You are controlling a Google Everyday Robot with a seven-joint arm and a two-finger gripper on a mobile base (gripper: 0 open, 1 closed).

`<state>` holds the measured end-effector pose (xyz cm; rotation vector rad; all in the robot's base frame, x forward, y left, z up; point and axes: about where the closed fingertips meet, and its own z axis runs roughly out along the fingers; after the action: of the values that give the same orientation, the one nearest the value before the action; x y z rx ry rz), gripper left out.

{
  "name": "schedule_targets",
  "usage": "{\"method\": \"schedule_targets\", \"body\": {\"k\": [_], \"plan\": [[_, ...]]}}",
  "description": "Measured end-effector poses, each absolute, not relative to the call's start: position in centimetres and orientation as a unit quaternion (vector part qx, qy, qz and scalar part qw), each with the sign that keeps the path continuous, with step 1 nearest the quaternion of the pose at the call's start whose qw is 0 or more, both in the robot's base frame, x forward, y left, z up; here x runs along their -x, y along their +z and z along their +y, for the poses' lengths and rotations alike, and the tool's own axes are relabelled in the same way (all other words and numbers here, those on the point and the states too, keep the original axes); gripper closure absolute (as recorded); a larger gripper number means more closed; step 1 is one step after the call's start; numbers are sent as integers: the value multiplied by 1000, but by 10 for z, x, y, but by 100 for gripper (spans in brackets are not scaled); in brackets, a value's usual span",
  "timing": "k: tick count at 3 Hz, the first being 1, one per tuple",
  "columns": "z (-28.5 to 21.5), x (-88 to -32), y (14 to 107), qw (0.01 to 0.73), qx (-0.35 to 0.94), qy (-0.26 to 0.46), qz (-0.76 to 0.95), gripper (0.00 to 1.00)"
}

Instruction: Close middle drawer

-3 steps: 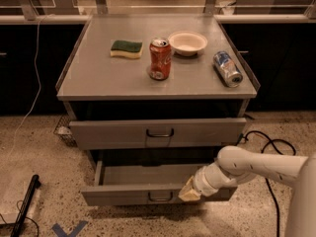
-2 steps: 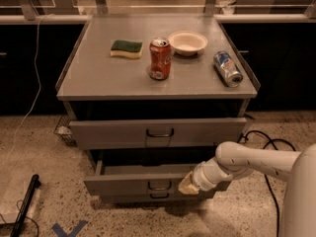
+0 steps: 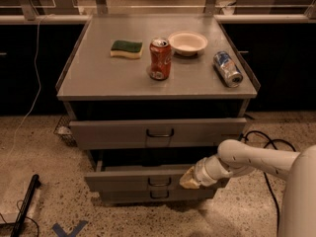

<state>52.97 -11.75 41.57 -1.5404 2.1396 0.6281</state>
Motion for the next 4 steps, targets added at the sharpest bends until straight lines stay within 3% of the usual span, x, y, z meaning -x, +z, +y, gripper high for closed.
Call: {"method": "schedule_targets", "body": {"k": [3,4], "plan": [[-96,-544,411,206,574,222,761,12],[-95,-544,410,209,574,217,762,0]]}}
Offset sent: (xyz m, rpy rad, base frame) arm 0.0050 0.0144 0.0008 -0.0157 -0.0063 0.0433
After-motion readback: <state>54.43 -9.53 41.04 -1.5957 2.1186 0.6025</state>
